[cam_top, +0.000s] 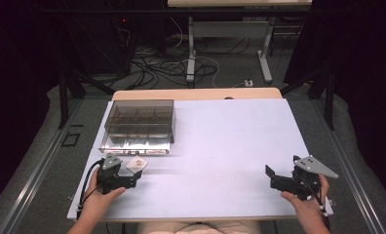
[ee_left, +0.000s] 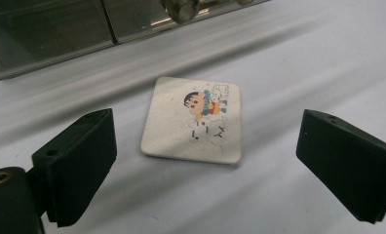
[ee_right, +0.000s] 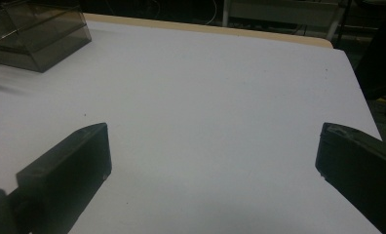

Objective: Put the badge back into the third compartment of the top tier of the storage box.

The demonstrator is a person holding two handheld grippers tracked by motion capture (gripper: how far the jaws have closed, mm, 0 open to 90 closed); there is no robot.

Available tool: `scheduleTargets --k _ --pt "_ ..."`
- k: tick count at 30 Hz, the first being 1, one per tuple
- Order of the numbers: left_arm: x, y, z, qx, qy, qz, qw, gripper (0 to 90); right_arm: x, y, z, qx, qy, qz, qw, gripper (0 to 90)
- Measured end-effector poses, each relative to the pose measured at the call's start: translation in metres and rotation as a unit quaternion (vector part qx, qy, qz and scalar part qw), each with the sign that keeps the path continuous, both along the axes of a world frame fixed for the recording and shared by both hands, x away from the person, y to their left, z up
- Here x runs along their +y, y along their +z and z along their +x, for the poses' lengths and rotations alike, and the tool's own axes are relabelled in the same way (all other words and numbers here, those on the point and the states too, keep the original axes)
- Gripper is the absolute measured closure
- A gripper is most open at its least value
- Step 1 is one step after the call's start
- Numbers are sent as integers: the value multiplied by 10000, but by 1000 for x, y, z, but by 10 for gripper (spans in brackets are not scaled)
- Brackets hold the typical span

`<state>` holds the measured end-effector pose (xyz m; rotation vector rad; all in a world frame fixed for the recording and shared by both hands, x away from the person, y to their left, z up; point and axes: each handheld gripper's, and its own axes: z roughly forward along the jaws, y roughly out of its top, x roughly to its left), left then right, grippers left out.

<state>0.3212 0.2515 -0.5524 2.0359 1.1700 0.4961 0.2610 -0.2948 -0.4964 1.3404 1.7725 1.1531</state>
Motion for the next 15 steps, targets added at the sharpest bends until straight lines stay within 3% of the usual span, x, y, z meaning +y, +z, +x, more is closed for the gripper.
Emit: scheduleTargets --k 3,15 --pt "-1 -3 5 27 -9 122 9999 114 0 0 -1 8 5 25 10000 0" --pt "-6 -4 14 22 -38 148 9999 160 2 -1 0 3 37 46 10000 0"
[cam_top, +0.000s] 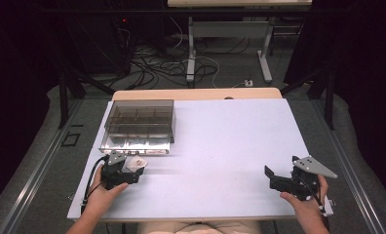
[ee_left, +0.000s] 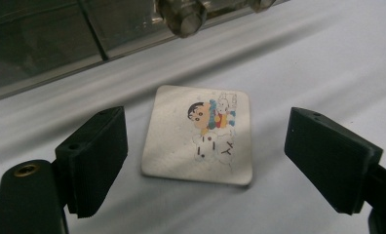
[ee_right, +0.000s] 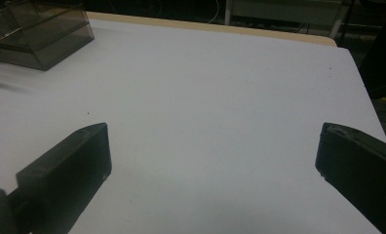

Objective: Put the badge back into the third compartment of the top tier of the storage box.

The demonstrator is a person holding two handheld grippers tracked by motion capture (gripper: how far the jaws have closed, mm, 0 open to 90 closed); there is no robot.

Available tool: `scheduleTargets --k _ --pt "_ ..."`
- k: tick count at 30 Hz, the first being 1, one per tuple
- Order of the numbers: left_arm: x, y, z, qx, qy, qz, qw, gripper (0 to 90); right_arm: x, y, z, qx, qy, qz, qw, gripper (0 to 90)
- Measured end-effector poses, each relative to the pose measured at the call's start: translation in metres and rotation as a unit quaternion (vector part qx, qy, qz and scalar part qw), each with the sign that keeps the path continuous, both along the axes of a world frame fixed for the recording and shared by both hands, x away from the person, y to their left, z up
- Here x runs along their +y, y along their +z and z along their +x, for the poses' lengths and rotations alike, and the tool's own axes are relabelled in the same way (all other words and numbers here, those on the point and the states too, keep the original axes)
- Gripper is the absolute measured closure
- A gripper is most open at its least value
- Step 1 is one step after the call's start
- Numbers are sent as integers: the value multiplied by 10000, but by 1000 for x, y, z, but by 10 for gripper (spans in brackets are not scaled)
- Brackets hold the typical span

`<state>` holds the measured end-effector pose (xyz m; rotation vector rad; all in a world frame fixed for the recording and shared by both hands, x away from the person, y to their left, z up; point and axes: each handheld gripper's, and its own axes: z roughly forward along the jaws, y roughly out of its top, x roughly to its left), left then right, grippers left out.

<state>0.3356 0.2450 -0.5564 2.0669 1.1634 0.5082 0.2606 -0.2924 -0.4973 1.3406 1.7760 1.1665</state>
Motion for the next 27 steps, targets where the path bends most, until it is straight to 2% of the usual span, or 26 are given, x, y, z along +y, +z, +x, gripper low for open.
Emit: scheduleTargets --k 3,5,13,14,23,24,26,27 --pt "-2 0 3 44 -83 -17 10000 161 0 0 0 -16 39 -31 10000 0" --pt "-4 -2 5 111 -204 64 9997 165 0 0 0 -16 39 -28 10000 0" --pt "-5 -2 11 186 -198 192 9994 165 2 -1 0 29 38 -8 10000 0" --pt "-5 -2 12 173 -214 154 9995 164 2 -1 0 22 50 8 10000 0" --pt "-6 -4 20 238 -358 318 9986 168 3 -1 1 32 104 -33 9999 0" --pt "-6 -4 20 265 -345 316 9986 170 3 -1 0 87 87 -80 9999 0" --pt "-5 -4 21 291 -374 269 9985 189 4 -1 0 111 80 22 9999 0" --pt "-5 -4 21 291 -374 269 9985 195 4 -1 0 73 99 -31 9999 0"
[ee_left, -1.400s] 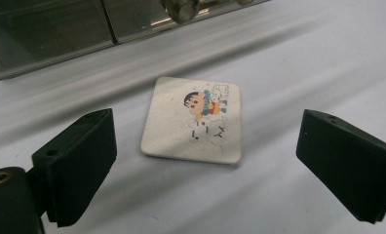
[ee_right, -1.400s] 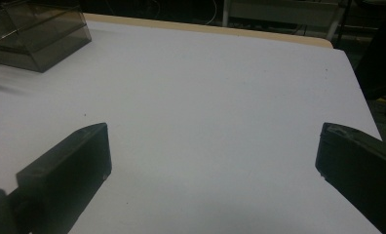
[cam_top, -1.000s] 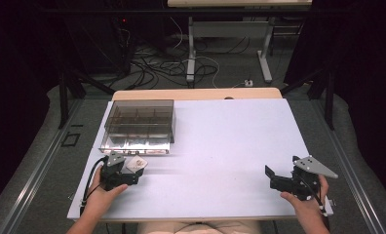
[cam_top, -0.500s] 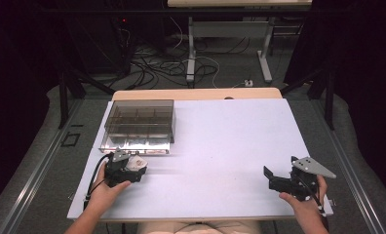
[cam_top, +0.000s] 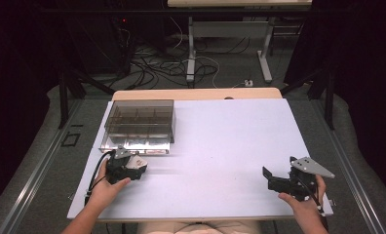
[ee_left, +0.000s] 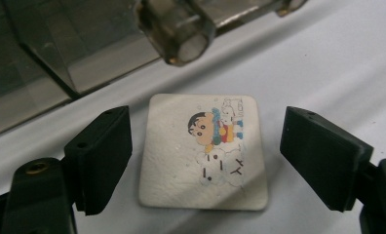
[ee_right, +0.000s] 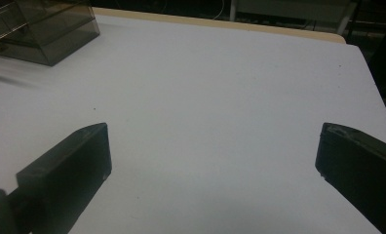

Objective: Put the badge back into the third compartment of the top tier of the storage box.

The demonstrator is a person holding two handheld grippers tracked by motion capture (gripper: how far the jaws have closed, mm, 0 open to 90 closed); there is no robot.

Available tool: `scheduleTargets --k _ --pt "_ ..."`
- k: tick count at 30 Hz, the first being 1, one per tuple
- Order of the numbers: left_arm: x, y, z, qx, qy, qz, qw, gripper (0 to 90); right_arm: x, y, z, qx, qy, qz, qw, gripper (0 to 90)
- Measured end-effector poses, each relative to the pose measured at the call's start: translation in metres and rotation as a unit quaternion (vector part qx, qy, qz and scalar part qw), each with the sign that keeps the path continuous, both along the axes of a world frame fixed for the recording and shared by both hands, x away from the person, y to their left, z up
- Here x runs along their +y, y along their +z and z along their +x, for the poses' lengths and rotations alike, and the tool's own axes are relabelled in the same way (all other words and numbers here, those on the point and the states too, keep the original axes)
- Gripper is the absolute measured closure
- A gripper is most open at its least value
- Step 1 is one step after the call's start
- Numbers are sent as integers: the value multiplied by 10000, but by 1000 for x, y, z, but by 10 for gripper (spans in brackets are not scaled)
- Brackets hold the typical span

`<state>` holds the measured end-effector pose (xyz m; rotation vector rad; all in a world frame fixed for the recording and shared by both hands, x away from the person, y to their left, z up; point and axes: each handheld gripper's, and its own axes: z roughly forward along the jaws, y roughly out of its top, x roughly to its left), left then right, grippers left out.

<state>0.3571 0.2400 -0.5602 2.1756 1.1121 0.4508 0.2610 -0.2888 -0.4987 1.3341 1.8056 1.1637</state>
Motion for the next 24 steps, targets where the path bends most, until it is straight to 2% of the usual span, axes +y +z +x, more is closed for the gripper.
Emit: scheduleTargets --k 1,5,7,10,14,16,17,18,19,21,22,24 --pt "0 0 1 -37 31 13 10000 199 0 0 0 -12 8 -21 10000 0" --pt "0 -1 5 53 48 -16 10000 202 0 -1 0 7 15 -23 10000 0" --pt "-1 -3 5 5 80 -21 10000 206 1 0 0 26 17 -20 10000 0" --pt "0 -2 6 133 -33 29 9999 210 1 -1 1 26 41 -33 10000 0" --pt "0 -3 7 74 -36 -15 10000 225 1 -1 0 47 38 -33 10000 0" --pt "3 -3 7 141 -73 -80 9998 234 1 -1 0 44 39 -41 10000 0" --pt "3 -3 7 141 -73 -80 9998 235 1 -1 0 44 39 -41 10000 0" --pt "4 -2 7 225 -149 -42 9996 236 1 -1 1 34 55 -26 10000 0" --pt "4 -3 7 143 -118 -72 9998 239 1 -1 1 55 74 -25 10000 0" --pt "5 -2 7 185 -160 -75 9997 244 1 -2 2 19 77 -2 10000 0" --pt "6 -1 7 279 -235 -56 9993 246 1 -2 2 28 74 1 10000 0" --pt "7 -1 7 241 -259 -53 9994 249 2 -2 1 41 78 -21 10000 0"
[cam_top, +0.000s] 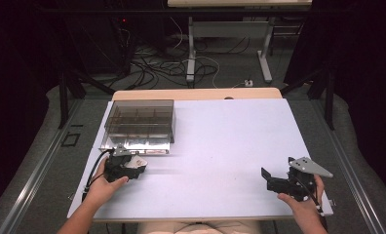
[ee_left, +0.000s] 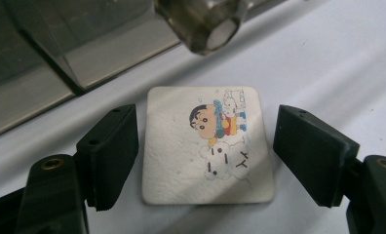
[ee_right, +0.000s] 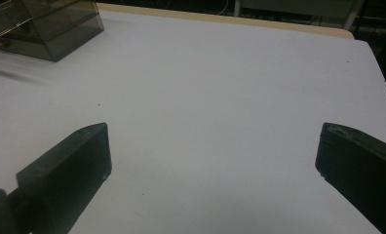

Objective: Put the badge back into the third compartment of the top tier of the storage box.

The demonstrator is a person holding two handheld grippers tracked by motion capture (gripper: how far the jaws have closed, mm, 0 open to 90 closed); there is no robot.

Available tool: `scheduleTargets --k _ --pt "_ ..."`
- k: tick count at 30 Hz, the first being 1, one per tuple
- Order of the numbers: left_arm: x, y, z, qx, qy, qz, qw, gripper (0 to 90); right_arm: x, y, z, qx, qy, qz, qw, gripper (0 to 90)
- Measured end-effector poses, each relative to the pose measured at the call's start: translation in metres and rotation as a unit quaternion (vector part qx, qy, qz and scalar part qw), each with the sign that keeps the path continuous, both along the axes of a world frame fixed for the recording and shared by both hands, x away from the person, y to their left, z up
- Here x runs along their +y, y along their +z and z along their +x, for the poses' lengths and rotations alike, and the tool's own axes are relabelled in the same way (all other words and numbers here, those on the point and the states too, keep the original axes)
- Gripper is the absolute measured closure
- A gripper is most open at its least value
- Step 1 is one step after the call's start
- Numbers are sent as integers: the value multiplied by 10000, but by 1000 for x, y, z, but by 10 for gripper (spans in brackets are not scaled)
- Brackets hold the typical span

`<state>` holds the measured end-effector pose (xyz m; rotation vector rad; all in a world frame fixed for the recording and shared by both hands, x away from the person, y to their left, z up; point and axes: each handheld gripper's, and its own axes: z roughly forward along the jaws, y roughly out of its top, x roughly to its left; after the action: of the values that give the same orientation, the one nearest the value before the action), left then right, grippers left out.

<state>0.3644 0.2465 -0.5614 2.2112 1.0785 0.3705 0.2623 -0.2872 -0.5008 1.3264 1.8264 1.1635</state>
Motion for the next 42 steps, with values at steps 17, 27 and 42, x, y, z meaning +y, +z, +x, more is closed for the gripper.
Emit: scheduleTargets --k 17,27,42 --pt "2 2 2 79 -95 10 9999 295 0 -1 1 50 14 43 10000 0" --pt "2 3 2 109 -81 63 9999 327 0 -1 1 84 35 13 10000 0" --pt "-2 4 1 119 75 77 9999 331 0 -2 2 107 49 63 9999 0"
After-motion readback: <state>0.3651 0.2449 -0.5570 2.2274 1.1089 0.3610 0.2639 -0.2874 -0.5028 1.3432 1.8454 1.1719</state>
